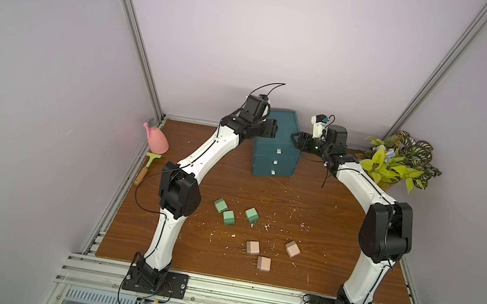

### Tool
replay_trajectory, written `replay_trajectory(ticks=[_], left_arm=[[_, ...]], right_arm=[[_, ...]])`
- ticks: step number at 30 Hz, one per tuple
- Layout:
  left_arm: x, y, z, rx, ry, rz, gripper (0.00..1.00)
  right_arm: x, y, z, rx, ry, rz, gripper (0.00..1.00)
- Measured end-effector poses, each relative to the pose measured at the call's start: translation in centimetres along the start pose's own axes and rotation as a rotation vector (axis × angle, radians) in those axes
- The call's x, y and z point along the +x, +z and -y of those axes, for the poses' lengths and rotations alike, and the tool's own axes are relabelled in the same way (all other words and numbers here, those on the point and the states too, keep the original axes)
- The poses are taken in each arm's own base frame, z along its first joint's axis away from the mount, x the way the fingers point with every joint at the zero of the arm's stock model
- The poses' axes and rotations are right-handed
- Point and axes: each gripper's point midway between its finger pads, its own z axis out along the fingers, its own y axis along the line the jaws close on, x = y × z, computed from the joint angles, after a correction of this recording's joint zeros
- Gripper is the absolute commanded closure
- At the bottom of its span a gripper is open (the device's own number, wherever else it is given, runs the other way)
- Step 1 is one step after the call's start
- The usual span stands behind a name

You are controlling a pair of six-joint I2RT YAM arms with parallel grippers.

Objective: Place the plugs into the drawer by color
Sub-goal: Adjust the storage box at the center of the board, then open the drawer in the storage box.

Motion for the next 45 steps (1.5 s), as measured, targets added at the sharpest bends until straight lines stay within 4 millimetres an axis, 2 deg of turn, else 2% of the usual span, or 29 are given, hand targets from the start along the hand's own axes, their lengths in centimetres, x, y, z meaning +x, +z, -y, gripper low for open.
replay_trajectory(ticks=[4,9,11,13,15,20,23,27,35,45], left_arm=[[-0.2,0.2,-0.4,-0.003,-0.003,0.012,0.31],[-0.3,0.5,-0.5,0.001,-0.002,0.028,0.31],[-0.3,0.1,-0.6,-0.001,-0.003,0.038,0.31],[-0.2,-0.4,-1.0,-0.012,-0.005,0.044,0.30],[0.1,-1.0,-1.7,-0.027,-0.017,0.047,0.30],[1.0,-1.9,-3.3,-0.042,-0.052,0.062,0.29],[1.0,-1.9,-3.7,-0.043,-0.064,0.072,0.29],[1.0,-1.7,-3.5,-0.029,-0.068,0.078,0.30],[1.5,-1.1,-3.1,0.003,-0.077,0.061,0.30],[1.8,-0.9,-3.6,-0.020,-0.077,0.060,0.30]], right_arm=[[0.3,-2.3,-0.1,0.030,-0.004,0.027,0.35],[-1.5,-8.2,-1.4,0.056,-0.016,0.187,0.36],[-1.6,-10.7,-2.0,0.039,0.003,0.272,0.37],[-0.7,-12.4,-2.2,0.006,0.042,0.337,0.39],[1.2,-12.9,-1.9,-0.019,0.098,0.369,0.40],[9.7,-10.1,-1.5,-0.056,0.247,0.276,0.42],[12.4,-8.5,-2.3,-0.093,0.313,0.248,0.44],[12.9,-7.0,-3.2,-0.160,0.384,0.272,0.48],[13.5,-3.3,-2.2,-0.222,0.540,0.298,0.54],[13.0,-0.6,-2.0,-0.260,0.638,0.303,0.56]])
